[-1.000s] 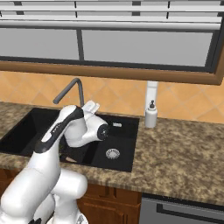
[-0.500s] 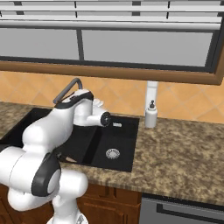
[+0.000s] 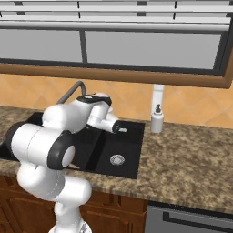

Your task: Pick the pan and sponge and place them into the sink. Then turn on the water.

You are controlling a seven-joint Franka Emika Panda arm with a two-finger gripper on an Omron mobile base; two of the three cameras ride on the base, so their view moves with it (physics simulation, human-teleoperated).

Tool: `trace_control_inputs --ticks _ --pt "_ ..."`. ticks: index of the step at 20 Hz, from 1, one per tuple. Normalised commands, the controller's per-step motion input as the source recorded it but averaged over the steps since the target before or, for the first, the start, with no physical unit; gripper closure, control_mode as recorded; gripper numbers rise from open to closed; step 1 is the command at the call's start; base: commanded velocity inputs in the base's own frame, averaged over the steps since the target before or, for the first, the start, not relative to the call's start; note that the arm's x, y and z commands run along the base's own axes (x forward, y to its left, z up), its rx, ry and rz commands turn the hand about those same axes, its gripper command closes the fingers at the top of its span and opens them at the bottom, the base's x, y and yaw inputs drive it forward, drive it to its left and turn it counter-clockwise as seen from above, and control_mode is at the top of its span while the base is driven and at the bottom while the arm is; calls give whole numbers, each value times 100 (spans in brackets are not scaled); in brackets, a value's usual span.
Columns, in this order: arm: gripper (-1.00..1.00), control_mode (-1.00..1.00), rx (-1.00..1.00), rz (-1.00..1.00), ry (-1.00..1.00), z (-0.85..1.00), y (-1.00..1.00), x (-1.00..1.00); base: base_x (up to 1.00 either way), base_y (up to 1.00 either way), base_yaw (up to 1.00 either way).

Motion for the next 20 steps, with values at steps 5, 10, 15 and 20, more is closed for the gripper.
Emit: trace_control_inputs --ticks 5,10,15,20 --pt "-100 -100 9 0 4 -27 0 51 0 0 0" --pt "-100 -100 5 0 3 -17 0 53 0 0 0" --pt "-100 -100 1 0 2 -12 0 51 0 0 0" --pt "-100 -100 0 0 9 -28 4 60 0 0 0"
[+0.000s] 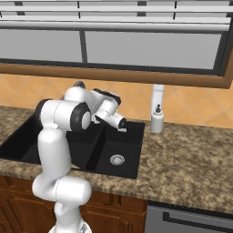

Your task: Pick the pan and sponge and place them into the sink. Then turn on the water.

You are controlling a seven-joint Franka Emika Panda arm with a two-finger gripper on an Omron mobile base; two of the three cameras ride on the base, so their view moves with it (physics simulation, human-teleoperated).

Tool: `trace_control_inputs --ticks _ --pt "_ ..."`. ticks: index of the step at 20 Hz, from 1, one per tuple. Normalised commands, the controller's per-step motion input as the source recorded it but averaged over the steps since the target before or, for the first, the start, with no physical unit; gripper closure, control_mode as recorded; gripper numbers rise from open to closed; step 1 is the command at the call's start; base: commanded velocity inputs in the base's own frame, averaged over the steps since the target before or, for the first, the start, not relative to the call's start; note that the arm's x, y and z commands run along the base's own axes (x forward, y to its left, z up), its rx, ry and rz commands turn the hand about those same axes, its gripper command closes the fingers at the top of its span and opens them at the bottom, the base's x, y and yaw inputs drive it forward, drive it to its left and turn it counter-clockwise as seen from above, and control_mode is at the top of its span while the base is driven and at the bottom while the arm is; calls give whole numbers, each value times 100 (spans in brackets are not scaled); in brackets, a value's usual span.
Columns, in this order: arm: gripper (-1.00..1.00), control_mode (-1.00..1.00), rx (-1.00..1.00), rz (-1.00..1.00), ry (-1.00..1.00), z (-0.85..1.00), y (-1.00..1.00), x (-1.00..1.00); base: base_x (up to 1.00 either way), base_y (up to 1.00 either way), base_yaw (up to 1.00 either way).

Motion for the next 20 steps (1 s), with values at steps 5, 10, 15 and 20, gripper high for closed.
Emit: trace_control_inputs --ticks 5,10,15,20 --pt "-100 -100 0 0 5 -13 11 44 0 0 0" --pt "-100 -100 0 0 1 -22 15 42 0 0 0" --pt "-100 -100 0 0 0 -24 16 39 0 0 0" --pt "-100 -100 1 0 1 -10 2 39 0 0 0"
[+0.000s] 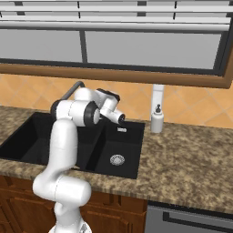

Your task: Pick the pan and sponge and place them into the sink. Then turn on the water.

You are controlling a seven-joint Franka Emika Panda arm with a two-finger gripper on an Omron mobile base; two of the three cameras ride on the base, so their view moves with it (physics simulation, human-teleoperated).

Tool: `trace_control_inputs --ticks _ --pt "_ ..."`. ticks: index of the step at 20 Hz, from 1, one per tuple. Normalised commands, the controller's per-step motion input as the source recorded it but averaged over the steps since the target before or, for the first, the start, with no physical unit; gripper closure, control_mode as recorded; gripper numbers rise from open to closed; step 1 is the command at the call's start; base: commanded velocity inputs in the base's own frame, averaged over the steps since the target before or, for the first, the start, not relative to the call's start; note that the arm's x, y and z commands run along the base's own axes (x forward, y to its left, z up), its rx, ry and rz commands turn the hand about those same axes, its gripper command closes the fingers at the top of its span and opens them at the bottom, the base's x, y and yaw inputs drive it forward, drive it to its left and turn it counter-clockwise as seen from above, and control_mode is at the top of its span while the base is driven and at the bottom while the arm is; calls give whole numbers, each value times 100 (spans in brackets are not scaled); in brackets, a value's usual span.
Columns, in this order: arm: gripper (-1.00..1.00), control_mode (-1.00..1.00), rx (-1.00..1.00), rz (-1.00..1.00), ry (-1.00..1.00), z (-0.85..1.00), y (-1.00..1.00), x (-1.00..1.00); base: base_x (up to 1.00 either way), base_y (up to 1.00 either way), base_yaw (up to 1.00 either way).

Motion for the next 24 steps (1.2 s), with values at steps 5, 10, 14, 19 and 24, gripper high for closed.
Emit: trace_control_inputs --ticks 5,10,14,19,24 --pt "-100 -100 3 0 2 -10 0 43 0 0 0" --pt "100 -100 7 0 4 -3 -5 24 0 0 0" --pt "100 -100 14 0 7 0 -40 16 0 0 0" --pt "100 -100 15 -2 3 -8 -79 2 0 0 0" --pt "100 -100 7 -9 1 -30 -95 0 0 0 0"
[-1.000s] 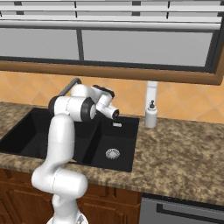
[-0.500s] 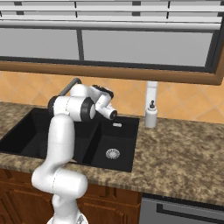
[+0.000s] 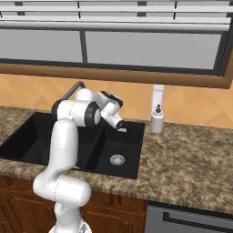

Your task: Pick the pan and sponge and place them into the sink. Then turn on the water.

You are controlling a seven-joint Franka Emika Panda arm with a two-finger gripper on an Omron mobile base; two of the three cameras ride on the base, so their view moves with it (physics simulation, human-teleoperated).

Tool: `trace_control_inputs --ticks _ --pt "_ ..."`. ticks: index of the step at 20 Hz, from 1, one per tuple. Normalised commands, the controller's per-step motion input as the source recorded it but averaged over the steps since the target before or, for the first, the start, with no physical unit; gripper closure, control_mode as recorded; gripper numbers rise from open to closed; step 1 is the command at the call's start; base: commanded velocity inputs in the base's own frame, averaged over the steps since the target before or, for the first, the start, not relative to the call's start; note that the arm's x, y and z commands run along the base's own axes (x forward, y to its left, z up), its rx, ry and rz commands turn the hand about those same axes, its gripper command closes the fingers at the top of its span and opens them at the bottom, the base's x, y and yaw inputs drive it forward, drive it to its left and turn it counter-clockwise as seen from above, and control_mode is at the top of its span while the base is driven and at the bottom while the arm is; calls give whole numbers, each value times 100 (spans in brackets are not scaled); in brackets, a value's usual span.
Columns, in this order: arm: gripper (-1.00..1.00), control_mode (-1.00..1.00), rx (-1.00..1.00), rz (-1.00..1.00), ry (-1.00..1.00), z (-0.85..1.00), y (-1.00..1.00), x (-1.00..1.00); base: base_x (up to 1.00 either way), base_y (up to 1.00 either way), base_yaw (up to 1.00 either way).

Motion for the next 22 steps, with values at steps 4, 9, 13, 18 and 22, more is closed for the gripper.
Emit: trace_control_inputs --ticks 4,9,13,18,22 --pt "100 -100 0 -28 3 -41 -87 0 0 0 0" --pt "100 -100 -4 -34 4 -55 -74 0 0 0 0" --pt "100 -100 -7 -30 3 -58 -59 0 0 0 0" --pt "100 -100 1 -9 0 -11 -42 -8 0 0 0" --pt "100 -100 5 0 0 0 -36 -7 0 0 0"
